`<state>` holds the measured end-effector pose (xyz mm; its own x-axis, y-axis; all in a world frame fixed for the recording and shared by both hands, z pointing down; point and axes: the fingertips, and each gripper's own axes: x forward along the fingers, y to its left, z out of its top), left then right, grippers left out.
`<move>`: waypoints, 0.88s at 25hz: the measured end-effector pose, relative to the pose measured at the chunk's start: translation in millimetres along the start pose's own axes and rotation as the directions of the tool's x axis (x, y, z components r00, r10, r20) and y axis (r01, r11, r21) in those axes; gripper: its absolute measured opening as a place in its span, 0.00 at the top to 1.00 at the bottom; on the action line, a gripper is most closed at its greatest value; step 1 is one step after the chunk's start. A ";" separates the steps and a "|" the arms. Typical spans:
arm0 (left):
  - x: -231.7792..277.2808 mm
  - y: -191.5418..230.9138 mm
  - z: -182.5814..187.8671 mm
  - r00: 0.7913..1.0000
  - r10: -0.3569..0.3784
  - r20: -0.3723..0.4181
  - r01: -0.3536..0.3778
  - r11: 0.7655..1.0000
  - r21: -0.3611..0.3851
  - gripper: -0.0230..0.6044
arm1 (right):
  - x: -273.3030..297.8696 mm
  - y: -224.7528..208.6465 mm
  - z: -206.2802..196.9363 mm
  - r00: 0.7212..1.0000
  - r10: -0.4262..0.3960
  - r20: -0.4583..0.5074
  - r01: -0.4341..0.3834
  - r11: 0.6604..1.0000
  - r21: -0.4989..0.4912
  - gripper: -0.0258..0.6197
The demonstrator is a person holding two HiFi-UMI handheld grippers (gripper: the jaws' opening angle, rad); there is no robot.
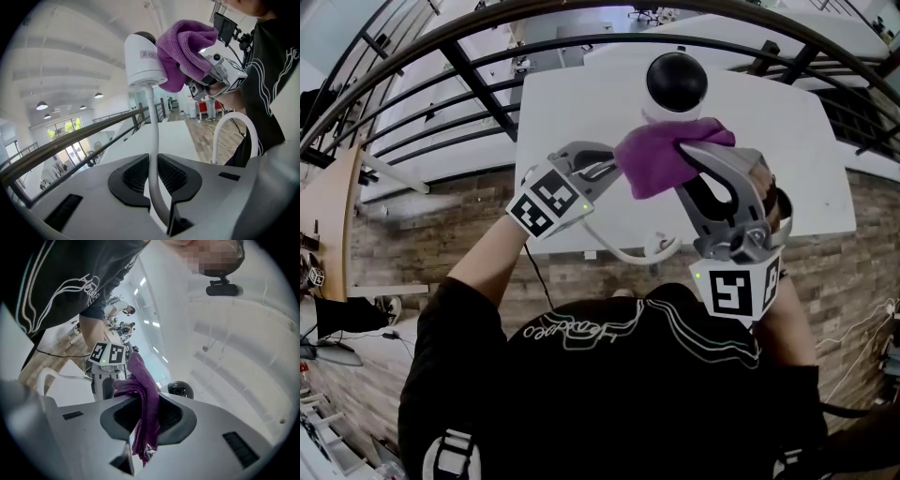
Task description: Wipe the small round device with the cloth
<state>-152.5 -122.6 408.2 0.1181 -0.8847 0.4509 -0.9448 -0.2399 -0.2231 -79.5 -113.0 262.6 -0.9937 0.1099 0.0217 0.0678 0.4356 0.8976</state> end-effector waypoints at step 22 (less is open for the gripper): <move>5.8 -2.8 0.2 1.000 -0.015 -0.022 0.015 1.000 0.014 0.87 | -22.3 37.1 -60.9 0.992 0.127 0.019 -0.127 0.957 0.259 0.85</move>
<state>-149.1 -127.1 411.2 0.1257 -0.8719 0.4733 -0.9384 -0.2593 -0.2285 -60.3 -153.7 322.3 -0.9753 0.1809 0.1270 0.2144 0.6348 0.7424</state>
